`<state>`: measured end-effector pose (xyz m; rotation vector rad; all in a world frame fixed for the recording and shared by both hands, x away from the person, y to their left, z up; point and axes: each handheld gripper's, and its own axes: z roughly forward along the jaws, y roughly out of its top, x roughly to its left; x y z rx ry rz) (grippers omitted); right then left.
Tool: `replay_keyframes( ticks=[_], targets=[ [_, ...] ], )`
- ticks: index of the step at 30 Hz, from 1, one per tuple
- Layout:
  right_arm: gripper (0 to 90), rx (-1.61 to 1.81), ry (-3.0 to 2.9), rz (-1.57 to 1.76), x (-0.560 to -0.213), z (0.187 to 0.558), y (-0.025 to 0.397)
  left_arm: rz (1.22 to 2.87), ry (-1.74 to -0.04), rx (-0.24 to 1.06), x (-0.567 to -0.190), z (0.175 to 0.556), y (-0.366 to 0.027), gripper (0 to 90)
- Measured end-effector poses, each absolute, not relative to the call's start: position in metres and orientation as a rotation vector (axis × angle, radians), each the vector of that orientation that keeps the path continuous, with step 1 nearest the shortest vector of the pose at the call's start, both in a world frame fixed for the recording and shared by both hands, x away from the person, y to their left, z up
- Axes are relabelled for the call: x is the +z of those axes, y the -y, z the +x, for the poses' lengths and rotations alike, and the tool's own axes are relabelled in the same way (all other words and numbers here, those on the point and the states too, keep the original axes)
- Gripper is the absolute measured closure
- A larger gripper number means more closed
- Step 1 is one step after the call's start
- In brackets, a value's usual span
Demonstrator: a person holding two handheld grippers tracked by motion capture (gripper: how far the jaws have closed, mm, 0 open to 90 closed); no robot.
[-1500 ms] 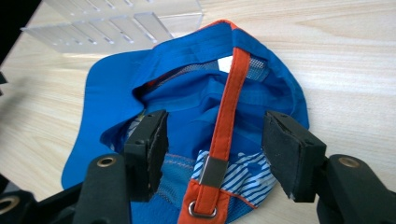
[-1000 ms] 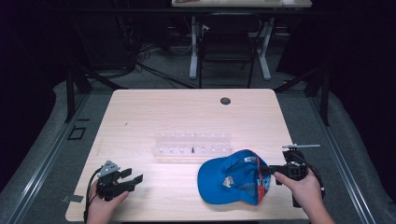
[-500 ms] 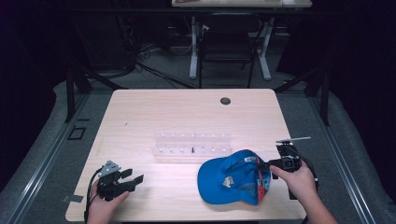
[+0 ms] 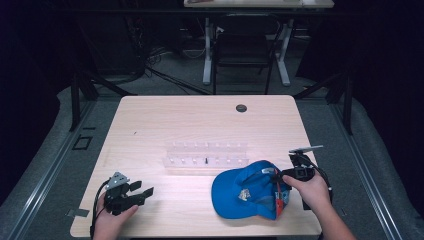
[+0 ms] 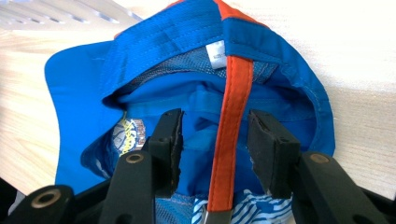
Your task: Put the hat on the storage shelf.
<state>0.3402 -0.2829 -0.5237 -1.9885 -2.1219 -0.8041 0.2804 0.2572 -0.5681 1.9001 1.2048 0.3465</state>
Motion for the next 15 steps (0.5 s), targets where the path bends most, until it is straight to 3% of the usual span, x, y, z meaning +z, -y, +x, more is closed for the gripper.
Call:
replay_keyframes(
  ticks=[15],
  targets=[
    [66.3, -0.778, 2.076, -1.946, -0.5308, 0.3434, 0.2839, 1.909, -1.201, 0.343, -0.5688, 0.2807, -0.2560, 40.0]
  ],
)
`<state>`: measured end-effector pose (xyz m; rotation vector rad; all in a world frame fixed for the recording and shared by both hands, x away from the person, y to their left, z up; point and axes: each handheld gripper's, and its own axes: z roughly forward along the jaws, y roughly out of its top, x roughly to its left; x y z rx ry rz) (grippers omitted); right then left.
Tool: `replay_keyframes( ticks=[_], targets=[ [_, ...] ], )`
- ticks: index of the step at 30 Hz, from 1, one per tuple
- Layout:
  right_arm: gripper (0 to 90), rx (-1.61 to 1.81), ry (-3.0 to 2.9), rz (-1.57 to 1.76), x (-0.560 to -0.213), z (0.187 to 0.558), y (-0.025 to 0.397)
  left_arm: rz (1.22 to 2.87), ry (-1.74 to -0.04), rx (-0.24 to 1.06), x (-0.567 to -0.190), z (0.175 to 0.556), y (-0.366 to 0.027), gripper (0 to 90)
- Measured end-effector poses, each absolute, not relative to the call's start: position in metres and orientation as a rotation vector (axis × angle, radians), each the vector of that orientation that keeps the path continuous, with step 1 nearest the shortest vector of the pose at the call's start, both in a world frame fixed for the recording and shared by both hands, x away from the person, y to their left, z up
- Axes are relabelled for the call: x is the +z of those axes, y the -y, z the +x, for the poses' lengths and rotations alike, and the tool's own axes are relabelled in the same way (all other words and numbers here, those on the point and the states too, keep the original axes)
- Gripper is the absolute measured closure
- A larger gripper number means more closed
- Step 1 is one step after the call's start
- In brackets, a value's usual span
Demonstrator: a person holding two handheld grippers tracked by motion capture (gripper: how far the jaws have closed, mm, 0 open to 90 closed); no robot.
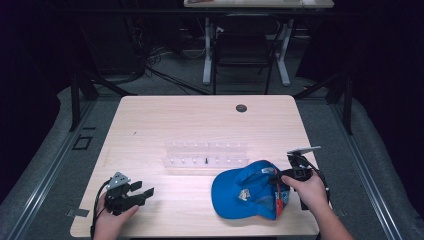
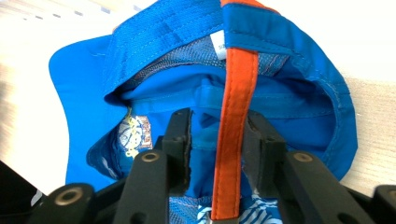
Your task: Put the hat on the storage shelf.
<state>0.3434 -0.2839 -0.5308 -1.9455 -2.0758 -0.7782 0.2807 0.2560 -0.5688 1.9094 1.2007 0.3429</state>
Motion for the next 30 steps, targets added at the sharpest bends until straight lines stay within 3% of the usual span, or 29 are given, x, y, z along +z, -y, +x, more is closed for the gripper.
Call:
replay_keyframes(
  ticks=[4, 18, 30],
  targets=[
    [71.3, -0.792, 2.067, -1.944, -0.529, 0.342, 0.285, 1.910, -1.200, 0.343, -0.569, 0.281, -0.256, 40.1],
    [71.0, -0.832, 2.032, -1.924, -0.522, 0.337, 0.291, 1.913, -1.202, 0.347, -0.569, 0.281, -0.256, 40.3],
    [76.1, -0.805, 2.071, -1.906, -0.516, 0.334, 0.294, 1.921, -1.199, 0.343, -0.568, 0.281, -0.256, 40.3]
  ],
)
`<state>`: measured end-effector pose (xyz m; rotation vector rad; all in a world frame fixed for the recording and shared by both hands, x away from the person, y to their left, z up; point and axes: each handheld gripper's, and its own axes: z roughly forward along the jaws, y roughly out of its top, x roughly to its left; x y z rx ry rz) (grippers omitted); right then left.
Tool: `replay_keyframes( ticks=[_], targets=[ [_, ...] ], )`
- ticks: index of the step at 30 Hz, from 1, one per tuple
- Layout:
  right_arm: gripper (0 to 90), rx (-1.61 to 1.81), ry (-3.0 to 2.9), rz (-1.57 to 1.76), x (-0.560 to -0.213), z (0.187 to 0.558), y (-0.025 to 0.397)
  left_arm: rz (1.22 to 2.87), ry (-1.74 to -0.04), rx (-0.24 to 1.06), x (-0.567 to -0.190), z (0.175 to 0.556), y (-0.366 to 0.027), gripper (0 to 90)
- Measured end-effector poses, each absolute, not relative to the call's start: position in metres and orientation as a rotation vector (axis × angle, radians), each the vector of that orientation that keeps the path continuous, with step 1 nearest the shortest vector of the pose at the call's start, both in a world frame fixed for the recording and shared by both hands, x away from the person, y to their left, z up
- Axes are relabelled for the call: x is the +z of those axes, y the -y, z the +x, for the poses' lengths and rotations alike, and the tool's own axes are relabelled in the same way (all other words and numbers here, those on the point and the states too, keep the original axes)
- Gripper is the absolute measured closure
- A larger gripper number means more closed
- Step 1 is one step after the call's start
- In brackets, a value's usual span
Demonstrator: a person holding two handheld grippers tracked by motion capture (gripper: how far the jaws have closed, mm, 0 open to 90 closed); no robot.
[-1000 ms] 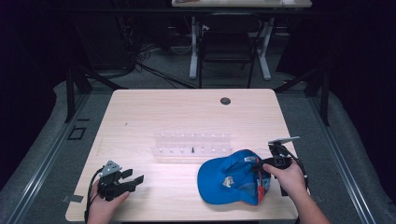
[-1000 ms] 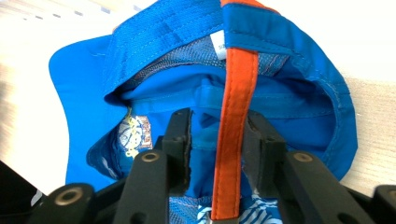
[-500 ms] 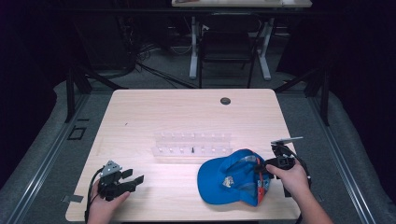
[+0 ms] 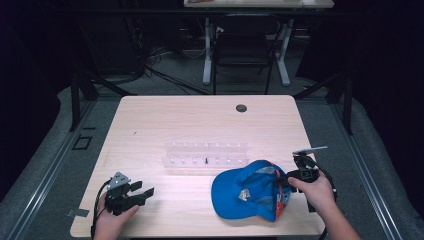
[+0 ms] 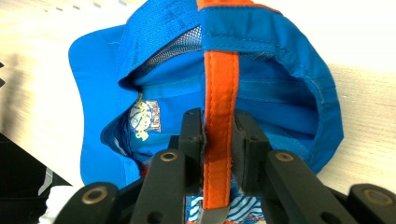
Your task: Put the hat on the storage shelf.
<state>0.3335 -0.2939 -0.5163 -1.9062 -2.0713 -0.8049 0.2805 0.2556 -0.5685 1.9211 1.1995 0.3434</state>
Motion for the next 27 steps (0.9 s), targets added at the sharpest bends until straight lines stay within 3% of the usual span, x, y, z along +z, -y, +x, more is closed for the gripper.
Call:
replay_keyframes(
  ticks=[27],
  targets=[
    [78.1, -0.762, 2.133, -1.896, -0.468, 0.326, 0.289, 1.911, -1.201, 0.352, -0.569, 0.280, -0.255, 40.4]
  ],
)
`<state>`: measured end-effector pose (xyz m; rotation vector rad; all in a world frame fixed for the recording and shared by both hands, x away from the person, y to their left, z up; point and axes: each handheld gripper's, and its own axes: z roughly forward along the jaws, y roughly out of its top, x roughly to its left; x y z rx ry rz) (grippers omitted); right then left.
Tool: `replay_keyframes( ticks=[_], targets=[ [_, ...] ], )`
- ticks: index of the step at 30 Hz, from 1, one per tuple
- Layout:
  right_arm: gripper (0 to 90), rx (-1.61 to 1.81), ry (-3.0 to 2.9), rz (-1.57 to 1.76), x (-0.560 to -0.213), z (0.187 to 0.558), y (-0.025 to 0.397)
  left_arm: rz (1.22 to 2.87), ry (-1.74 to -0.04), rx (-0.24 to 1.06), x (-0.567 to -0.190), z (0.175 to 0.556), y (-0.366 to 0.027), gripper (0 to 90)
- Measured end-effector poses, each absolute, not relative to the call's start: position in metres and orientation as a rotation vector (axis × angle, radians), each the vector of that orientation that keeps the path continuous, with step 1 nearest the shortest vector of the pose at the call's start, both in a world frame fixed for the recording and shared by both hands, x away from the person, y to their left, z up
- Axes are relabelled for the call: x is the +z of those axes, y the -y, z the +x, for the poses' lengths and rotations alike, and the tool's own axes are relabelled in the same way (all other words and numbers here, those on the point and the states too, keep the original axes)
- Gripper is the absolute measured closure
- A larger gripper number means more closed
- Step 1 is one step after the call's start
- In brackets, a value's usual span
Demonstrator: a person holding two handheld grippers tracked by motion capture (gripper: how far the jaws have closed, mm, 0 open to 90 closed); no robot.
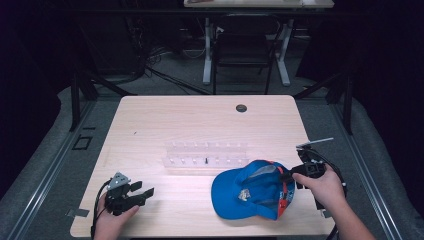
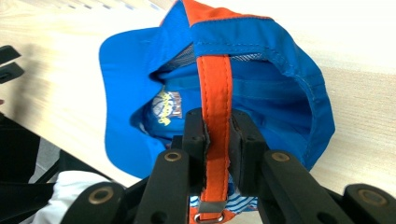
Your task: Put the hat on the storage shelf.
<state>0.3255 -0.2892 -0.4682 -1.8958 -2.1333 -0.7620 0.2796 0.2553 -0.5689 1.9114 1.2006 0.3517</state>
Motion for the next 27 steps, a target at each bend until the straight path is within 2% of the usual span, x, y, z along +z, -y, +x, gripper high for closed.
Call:
replay_keyframes(
  ticks=[27],
  targets=[
    [78.2, -0.785, 2.159, -1.801, -0.404, 0.321, 0.264, 1.917, -1.188, 0.352, -0.569, 0.279, -0.251, 40.5]
  ],
)
